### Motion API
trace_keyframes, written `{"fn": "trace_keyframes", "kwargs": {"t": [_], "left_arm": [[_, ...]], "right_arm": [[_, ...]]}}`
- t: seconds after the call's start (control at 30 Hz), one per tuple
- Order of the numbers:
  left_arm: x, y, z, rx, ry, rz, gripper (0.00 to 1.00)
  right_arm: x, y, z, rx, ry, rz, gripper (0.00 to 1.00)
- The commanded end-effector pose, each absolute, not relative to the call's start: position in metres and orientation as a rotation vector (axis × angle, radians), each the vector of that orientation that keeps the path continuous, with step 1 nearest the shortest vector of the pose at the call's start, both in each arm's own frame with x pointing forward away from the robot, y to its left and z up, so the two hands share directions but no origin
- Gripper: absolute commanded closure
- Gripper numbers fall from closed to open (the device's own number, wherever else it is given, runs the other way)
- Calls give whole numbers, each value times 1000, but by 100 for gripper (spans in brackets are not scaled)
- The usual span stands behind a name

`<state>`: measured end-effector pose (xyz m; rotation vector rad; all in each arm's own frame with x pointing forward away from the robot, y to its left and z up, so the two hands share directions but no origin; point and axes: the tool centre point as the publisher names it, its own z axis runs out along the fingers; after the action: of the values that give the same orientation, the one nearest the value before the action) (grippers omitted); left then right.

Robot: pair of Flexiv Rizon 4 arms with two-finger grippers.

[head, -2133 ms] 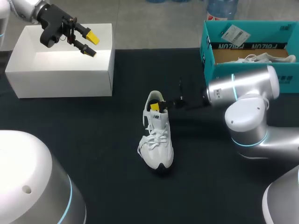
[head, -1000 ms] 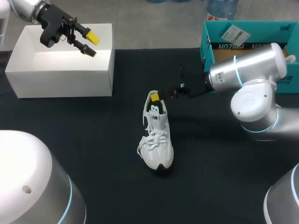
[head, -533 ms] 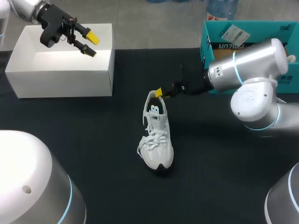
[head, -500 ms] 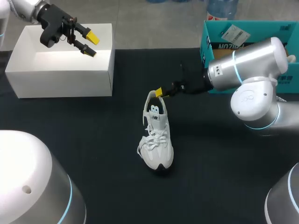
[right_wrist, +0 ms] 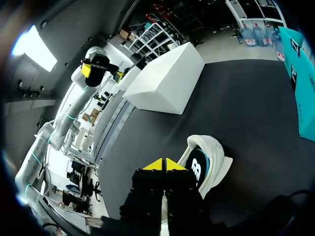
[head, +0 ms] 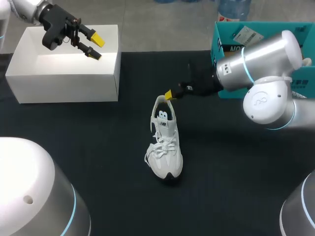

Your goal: Take the shoe out of the shoebox, open the shoe tongue, remove and reinsert the insole, then place the shoe into the shoebox

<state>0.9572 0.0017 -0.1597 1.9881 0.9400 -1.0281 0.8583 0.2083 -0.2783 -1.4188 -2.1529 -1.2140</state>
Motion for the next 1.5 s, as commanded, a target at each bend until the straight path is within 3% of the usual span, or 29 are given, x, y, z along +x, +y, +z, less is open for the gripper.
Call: {"fn": "trace_keyframes", "kwargs": {"t": [0.03,0.3,1.1,1.5], "left_arm": [[957,2,-159,1992,941,-1026,0],[957,2,-159,1992,941,-1026,0],[957,2,-159,1992,941,-1026,0],[957,2,-159,1992,941,-1026,0]], "right_arm": [[858,210,-278,-1427,-2157,-1209,100],[873,227,-292,-1632,-2351,-793,100],[849,218,-306,-1835,-2446,-238,100],[849,218,-306,-1835,-2446,-238,100]]}}
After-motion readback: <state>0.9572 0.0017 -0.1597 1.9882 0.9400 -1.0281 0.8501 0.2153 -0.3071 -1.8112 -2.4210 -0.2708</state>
